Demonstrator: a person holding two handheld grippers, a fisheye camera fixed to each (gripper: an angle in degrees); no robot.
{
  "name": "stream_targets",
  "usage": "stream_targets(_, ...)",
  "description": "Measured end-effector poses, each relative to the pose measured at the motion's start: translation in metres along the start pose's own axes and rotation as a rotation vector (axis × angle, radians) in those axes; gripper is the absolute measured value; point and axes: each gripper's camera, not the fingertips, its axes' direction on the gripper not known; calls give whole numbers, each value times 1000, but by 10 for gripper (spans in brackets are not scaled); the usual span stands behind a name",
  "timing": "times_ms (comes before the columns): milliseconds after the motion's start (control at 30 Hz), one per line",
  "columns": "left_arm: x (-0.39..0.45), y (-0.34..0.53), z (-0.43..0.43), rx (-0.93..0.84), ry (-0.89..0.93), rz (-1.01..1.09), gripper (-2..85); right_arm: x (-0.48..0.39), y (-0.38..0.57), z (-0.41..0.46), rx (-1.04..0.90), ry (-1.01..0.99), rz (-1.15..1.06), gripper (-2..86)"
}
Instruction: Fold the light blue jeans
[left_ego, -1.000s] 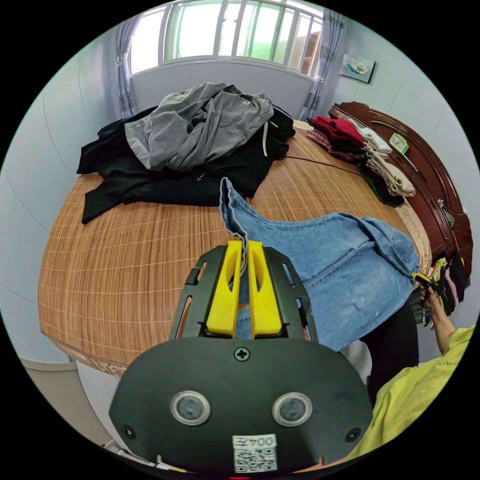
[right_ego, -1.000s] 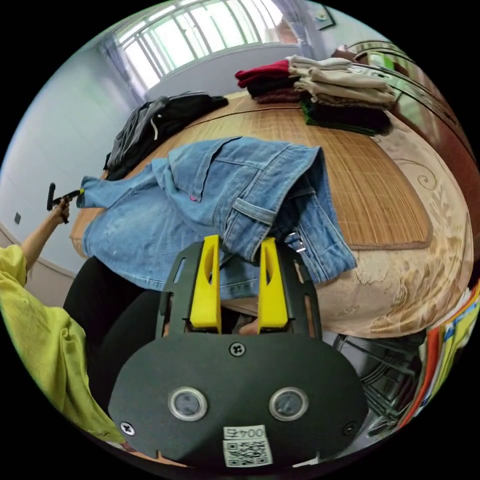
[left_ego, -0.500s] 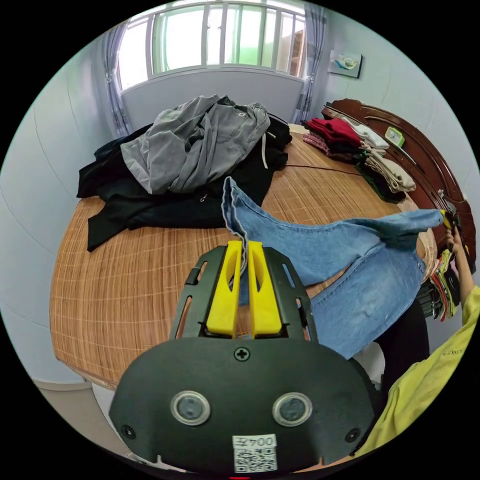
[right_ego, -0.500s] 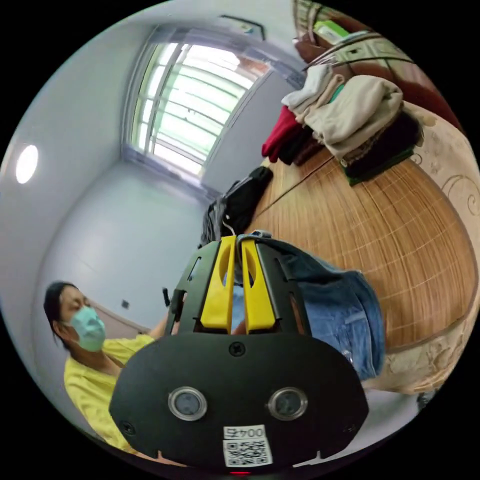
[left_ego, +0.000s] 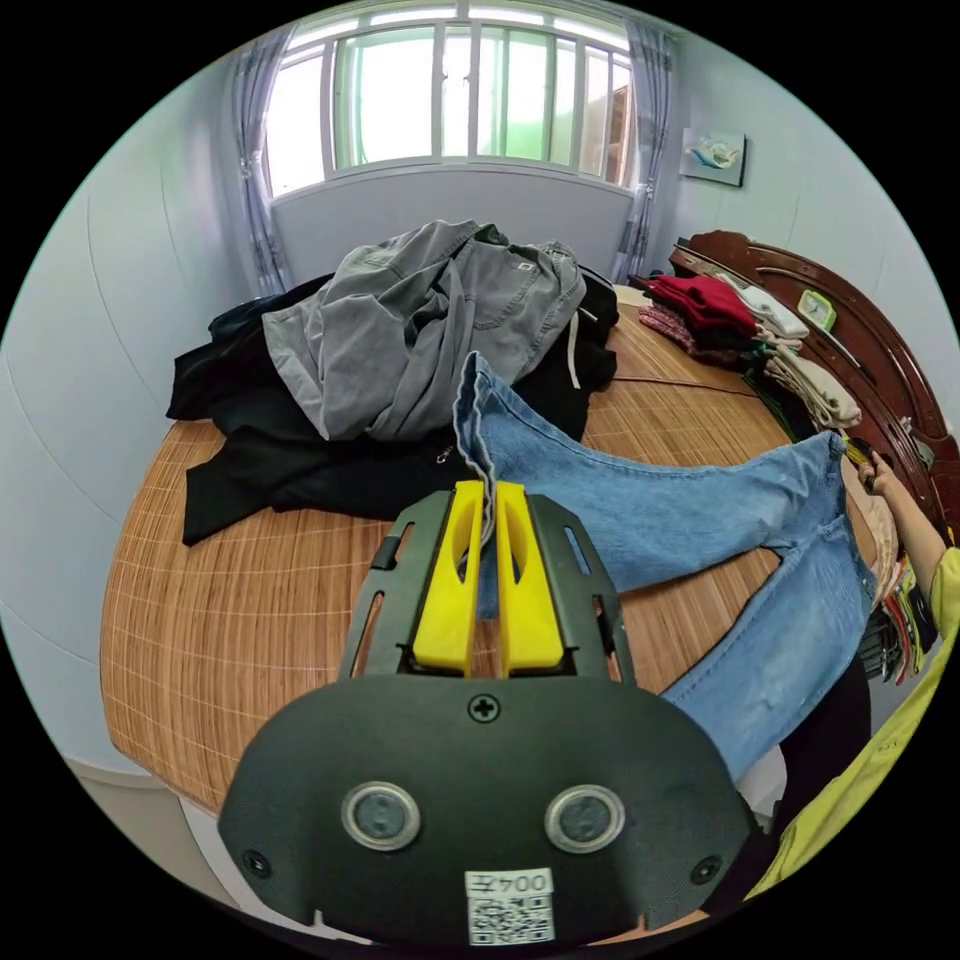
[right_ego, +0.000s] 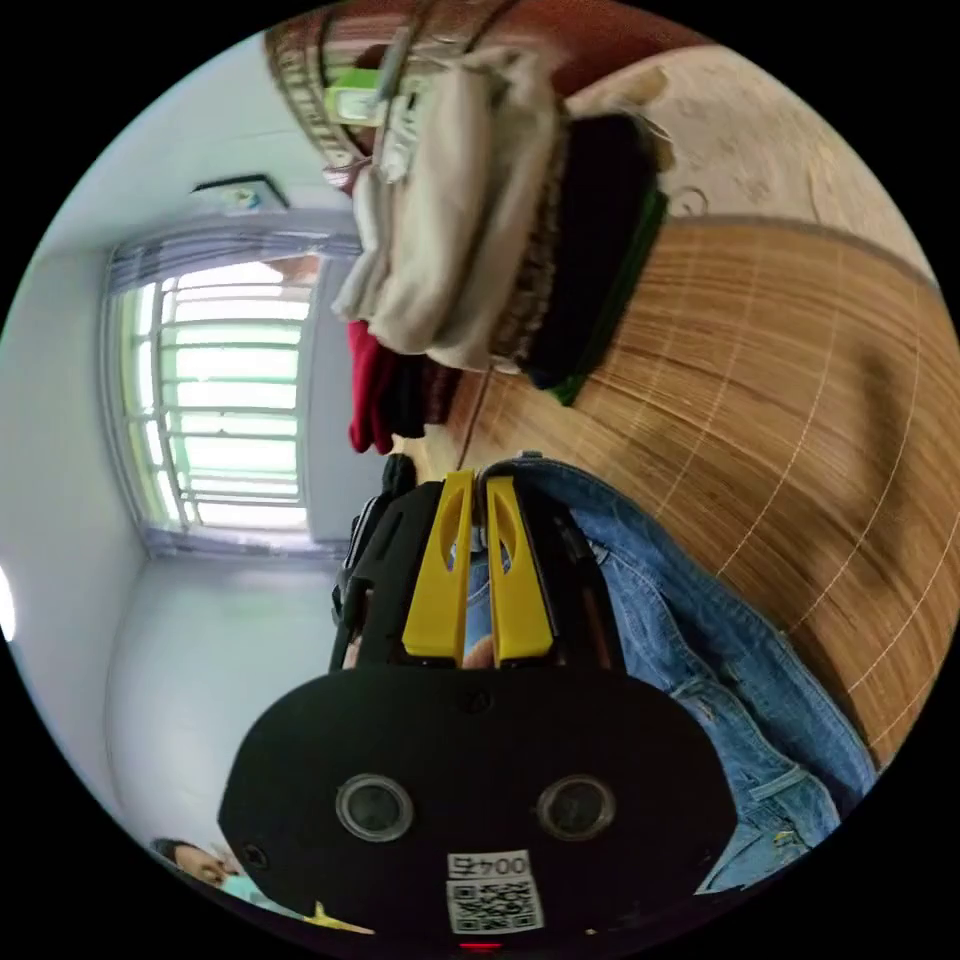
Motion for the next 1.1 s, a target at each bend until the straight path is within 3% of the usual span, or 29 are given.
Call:
stream_targets(133,5,-14,19,-4,-48,-49,16,7,4,22,40,-13,-30,85)
stream_targets(267,22,-43,38,-20,-179,-30,22,-24,22,34,28,126,-261,107)
stream_targets(333,33,-61,45,-1,-258,-2,28,-43,43,42,-32,138,-397,95)
stream_targets(467,50,-100,76,-25,-461,31,64,-69,128,81,-336,219,-650,70)
stream_targets(667,16,-107,50,58,-345,-112,124,-74,263,115,-577,412,-960,65)
stream_targets(833,-28,-56,49,-56,-143,-234,117,-54,319,131,-617,509,-949,64)
stream_targets(933,-38,-19,68,-109,-54,-349,106,-45,345,140,-548,629,-992,49)
stream_targets(1033,-17,-12,75,-46,-123,-276,98,-45,359,146,-511,667,-1022,40)
stream_targets(1100,14,-29,76,31,-145,-109,88,-42,361,148,-499,654,-1013,29)
